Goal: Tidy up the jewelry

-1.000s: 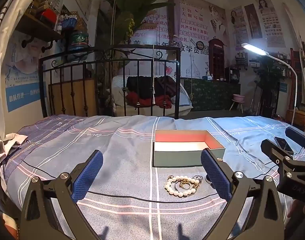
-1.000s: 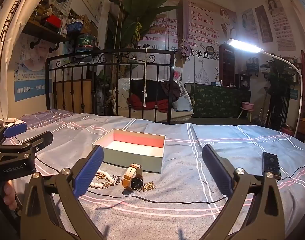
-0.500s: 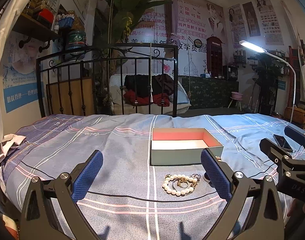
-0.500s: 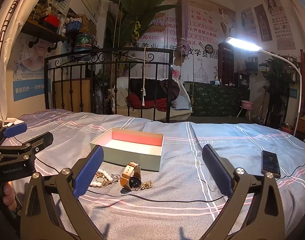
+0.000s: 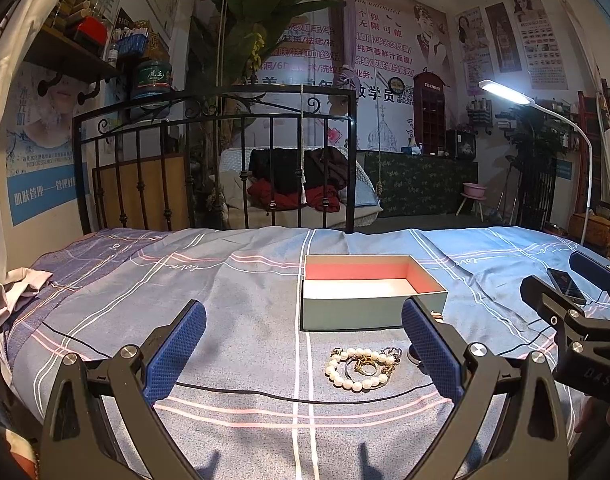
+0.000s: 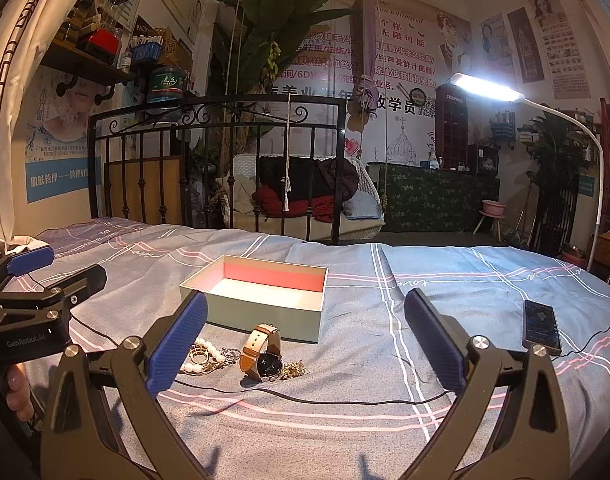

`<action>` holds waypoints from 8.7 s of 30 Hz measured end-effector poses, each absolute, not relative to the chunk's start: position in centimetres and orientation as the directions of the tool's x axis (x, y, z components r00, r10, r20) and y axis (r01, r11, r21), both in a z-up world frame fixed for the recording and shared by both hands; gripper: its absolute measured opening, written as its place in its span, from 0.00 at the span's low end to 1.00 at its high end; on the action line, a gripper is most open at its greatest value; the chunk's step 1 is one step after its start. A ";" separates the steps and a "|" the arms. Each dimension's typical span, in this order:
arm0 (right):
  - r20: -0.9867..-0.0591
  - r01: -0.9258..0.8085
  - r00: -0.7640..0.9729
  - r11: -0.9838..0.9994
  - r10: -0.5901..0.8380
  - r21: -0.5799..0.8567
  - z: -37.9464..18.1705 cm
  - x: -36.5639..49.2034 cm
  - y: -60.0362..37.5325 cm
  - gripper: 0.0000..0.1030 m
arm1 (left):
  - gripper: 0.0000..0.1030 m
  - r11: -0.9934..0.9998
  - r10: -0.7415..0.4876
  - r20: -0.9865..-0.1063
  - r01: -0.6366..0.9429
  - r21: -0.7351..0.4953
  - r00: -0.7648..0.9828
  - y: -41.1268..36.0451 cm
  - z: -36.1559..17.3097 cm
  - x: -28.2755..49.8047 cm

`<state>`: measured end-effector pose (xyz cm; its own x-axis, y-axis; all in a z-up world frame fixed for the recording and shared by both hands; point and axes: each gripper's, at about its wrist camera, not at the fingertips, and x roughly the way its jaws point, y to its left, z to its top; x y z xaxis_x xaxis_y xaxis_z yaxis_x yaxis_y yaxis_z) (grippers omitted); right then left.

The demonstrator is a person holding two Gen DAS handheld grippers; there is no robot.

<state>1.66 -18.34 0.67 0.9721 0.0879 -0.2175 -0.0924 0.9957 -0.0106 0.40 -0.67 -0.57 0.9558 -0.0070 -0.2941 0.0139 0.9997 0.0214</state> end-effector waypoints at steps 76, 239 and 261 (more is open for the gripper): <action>-0.544 -0.204 0.821 0.979 0.174 0.006 -4.5 11.8 -16.7 0.89 | 0.62 0.993 -0.110 -0.822 0.105 -0.061 0.558 1.0 -8.3 12.9; -0.685 -0.306 0.674 0.948 0.277 0.082 -8.0 14.8 -16.4 0.19 | 0.47 0.967 -0.202 -0.788 0.246 -0.066 0.582 -3.1 -8.4 12.8; -0.642 -0.317 0.707 0.945 0.295 0.085 -6.3 14.5 -16.7 0.04 | 0.47 0.963 -0.217 -0.754 0.264 -0.060 0.620 -3.3 -6.2 12.2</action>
